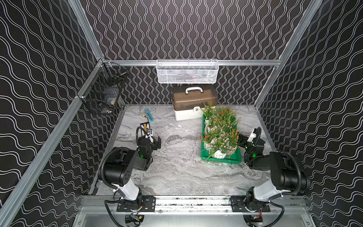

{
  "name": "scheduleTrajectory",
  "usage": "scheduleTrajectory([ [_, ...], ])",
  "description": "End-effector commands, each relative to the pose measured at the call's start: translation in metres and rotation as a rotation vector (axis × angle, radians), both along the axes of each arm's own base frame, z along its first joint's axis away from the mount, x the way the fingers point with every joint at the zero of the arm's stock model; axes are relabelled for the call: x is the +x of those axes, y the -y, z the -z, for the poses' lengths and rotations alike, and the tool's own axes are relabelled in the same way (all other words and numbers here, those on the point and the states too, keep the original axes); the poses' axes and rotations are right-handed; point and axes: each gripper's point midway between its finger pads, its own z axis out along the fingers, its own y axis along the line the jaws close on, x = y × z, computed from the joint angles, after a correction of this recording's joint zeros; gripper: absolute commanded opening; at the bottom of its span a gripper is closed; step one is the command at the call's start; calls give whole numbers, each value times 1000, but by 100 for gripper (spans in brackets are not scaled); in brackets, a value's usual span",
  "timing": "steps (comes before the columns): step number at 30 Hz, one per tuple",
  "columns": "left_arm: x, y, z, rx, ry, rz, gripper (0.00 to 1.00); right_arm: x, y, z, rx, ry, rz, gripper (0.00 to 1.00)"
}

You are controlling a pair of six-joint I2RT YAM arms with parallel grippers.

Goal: Put the potted gypsophila into the storage box
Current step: Reset both arms

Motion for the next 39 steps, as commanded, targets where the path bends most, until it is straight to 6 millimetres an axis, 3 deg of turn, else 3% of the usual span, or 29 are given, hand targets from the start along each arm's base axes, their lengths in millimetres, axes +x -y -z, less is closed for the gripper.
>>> scheduleTrajectory([
  [1, 4, 1, -6, 0, 21, 10, 99, 2, -1, 7, -40, -11, -8, 100],
  [39, 5, 1, -6, -1, 22, 9, 99, 5, -2, 14, -71, -37, 19, 100],
])
